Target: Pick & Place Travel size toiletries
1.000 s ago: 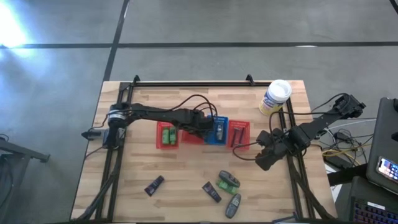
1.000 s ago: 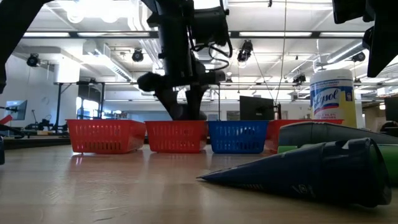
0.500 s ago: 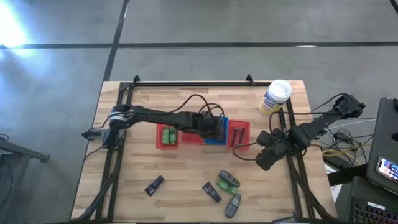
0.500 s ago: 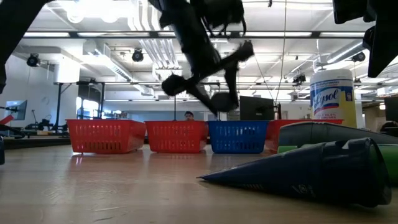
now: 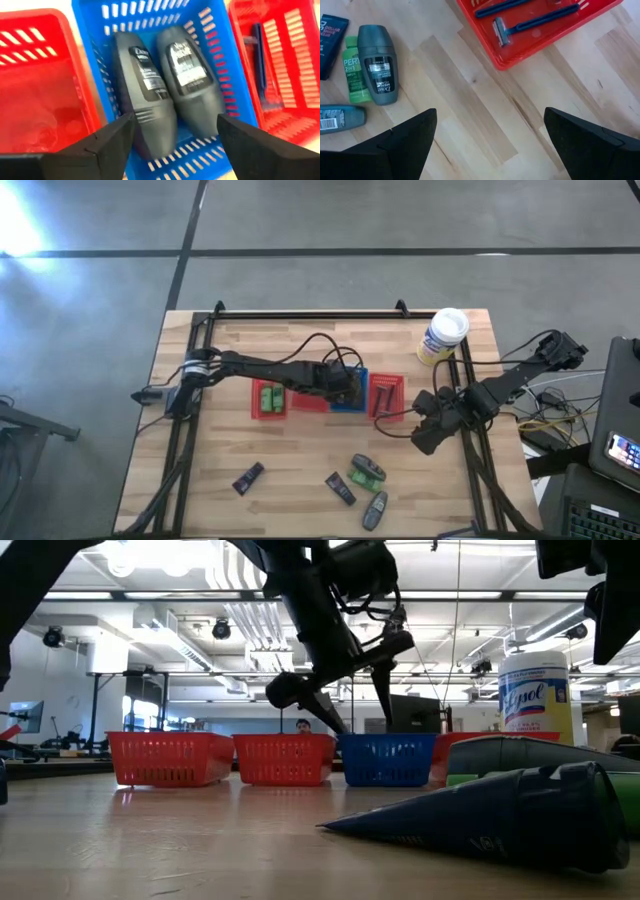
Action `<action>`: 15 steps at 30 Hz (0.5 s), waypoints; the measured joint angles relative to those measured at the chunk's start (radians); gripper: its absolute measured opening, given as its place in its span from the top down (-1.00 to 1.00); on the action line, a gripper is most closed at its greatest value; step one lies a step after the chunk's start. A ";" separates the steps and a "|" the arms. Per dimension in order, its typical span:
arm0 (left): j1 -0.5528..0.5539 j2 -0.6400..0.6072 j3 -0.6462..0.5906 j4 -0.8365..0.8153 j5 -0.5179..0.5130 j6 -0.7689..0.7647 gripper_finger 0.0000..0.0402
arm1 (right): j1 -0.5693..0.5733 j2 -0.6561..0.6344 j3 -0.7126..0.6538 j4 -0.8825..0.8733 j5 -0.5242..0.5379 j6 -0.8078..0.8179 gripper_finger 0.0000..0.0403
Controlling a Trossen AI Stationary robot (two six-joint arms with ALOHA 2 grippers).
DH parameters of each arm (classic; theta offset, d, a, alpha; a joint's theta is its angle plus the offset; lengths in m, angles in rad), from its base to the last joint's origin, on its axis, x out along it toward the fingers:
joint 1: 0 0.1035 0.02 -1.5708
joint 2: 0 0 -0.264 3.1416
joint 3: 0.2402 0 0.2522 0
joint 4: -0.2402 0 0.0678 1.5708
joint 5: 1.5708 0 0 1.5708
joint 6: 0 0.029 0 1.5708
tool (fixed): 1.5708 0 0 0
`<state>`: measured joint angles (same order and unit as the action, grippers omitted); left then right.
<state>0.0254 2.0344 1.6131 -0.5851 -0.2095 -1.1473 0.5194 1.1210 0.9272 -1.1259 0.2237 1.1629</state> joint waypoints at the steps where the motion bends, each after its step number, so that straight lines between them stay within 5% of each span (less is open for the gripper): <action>1: 0.000 -0.003 0.000 -0.003 0.018 0.011 -0.45 | 0.000 0.000 0.000 0.000 -0.007 0.000 -0.82; 6: -0.036 -0.064 0.003 -0.119 0.122 0.161 -0.44 | 0.000 0.000 0.000 0.001 -0.016 0.000 -0.82; 15: -0.268 -0.187 0.003 -0.694 0.140 0.303 -0.43 | 0.000 0.000 0.000 0.002 -0.017 -0.014 -0.82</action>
<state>-0.2428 1.8470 1.6162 -1.2794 -0.0696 -0.8441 0.5195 1.1206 0.9272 -1.1240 0.2070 1.1486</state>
